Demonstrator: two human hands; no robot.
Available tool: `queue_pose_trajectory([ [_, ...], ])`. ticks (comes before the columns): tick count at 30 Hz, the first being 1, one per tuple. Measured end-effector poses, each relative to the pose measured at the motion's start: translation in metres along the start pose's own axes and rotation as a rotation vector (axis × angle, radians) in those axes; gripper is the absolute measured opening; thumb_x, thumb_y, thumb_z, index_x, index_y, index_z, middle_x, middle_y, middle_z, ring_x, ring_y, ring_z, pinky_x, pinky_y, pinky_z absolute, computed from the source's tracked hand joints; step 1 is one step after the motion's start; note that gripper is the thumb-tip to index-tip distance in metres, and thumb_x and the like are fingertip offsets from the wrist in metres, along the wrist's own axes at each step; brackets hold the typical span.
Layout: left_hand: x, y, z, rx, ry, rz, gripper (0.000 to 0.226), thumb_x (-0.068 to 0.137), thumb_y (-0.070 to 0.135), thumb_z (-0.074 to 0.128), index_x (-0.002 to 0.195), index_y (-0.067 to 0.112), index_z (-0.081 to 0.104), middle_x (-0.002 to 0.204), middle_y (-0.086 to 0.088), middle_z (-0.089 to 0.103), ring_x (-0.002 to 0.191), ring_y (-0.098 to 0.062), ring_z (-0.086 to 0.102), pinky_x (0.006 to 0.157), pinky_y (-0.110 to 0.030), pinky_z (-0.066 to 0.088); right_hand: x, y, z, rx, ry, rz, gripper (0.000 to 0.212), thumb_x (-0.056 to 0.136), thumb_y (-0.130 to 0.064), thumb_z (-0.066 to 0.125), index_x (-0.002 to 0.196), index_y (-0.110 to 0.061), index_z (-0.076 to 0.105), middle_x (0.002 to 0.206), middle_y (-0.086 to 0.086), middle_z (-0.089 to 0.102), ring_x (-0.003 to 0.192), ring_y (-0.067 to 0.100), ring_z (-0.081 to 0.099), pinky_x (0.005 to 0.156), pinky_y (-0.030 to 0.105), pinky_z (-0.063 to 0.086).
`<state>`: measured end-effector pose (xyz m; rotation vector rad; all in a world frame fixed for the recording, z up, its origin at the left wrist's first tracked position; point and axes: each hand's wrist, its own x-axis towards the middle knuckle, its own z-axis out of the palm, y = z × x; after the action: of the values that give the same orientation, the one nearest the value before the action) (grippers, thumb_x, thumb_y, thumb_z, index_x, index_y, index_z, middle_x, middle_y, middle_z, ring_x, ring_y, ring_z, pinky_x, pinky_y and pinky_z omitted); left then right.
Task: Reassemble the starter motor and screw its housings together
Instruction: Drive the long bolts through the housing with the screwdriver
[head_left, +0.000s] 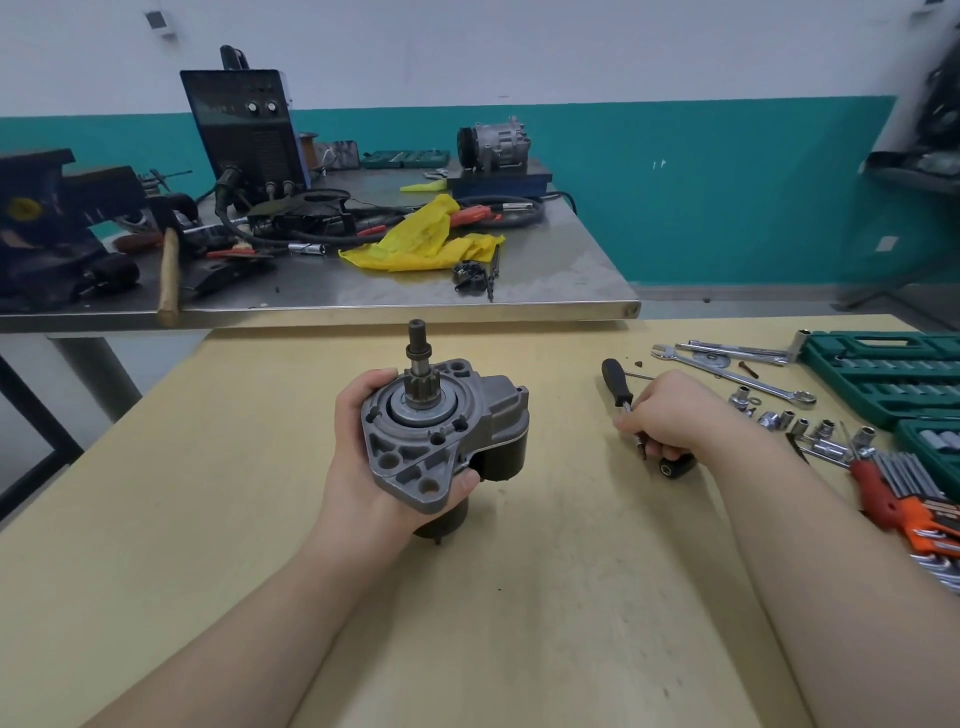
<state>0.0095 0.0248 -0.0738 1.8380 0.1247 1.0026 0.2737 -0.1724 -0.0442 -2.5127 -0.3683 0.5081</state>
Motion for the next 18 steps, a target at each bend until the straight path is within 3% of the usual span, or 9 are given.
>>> queue_pose_trajectory([
  [5,0.0,-0.001,-0.001,-0.017,0.011,0.007,0.098,0.059,0.03,0.096,0.135,0.057,0.04,0.13,0.035,0.058,0.124,0.002,0.063,0.097,-0.009,0.049,0.002,0.002,-0.004,-0.132,0.02,0.003,0.027,0.096,-0.024,0.072,0.081,-0.002,0.073,0.05,0.005,0.068,0.04,0.021,0.053,0.055,0.028,0.049],
  [10,0.0,0.001,0.0,-0.026,0.012,0.005,0.098,0.059,0.03,0.096,0.136,0.057,0.04,0.131,0.037,0.058,0.124,0.003,0.063,0.098,-0.008,0.049,0.002,0.005,-0.006,-0.274,0.038,0.016,0.02,0.094,-0.015,0.066,0.084,0.001,0.069,0.059,0.013,0.073,0.04,0.024,0.059,0.056,0.036,0.062],
  [14,0.0,0.0,0.0,-0.047,0.007,-0.007,0.098,0.059,0.031,0.096,0.136,0.056,0.041,0.132,0.032,0.06,0.125,-0.001,0.064,0.098,-0.009,0.05,-0.008,-0.006,-0.005,-0.454,0.128,-0.052,0.02,0.093,-0.025,0.064,0.095,-0.006,0.064,0.067,0.008,0.075,0.061,0.027,0.073,0.059,0.032,0.058],
  [16,0.001,0.001,-0.001,-0.048,0.005,-0.011,0.098,0.057,0.032,0.096,0.134,0.059,0.041,0.132,0.032,0.061,0.124,0.0,0.064,0.097,-0.01,0.05,-0.014,-0.016,-0.004,-0.307,0.156,-0.181,0.025,0.094,-0.038,0.068,0.103,-0.015,0.066,0.083,0.003,0.074,0.071,0.024,0.074,0.061,0.033,0.055],
  [18,0.002,0.001,-0.001,-0.06,0.011,-0.008,0.097,0.056,0.032,0.096,0.133,0.06,0.043,0.132,0.03,0.062,0.125,-0.003,0.065,0.099,-0.013,0.051,-0.029,-0.029,0.001,0.072,0.04,-0.343,0.025,0.094,-0.05,0.071,0.109,-0.031,0.068,0.093,-0.007,0.075,0.07,0.015,0.075,0.057,0.034,0.056],
])
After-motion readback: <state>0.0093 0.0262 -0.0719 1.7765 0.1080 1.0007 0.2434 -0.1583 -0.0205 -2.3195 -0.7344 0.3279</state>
